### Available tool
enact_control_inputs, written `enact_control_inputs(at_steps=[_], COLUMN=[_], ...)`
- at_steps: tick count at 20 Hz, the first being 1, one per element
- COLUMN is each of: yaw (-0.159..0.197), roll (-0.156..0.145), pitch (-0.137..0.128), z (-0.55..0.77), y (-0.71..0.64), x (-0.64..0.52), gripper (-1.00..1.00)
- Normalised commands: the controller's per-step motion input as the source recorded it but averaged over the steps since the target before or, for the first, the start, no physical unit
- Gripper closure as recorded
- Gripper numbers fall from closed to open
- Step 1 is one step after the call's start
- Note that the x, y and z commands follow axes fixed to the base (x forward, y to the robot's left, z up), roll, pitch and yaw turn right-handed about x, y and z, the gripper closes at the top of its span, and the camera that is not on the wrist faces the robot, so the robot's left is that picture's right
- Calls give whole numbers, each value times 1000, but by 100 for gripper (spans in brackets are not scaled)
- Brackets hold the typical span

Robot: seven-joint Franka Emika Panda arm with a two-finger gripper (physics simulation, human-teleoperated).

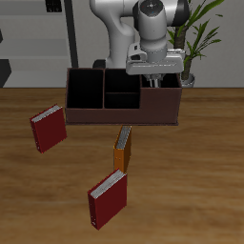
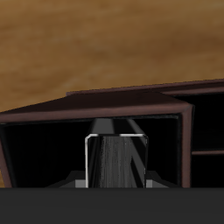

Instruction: Place the striped book into the back desk caddy's right compartment

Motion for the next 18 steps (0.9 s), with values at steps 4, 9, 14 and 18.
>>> enact_control_inputs(at_steps=[4, 9, 14, 18], yaw=[14, 28, -18, -1], roll=[8, -20, -10, 11], pitch=[88, 21, 16, -2], z=[-408, -116, 6, 39], y=[84, 8, -49, -6], x=[-75, -31, -4, 6], gripper=[100, -100, -100, -100])
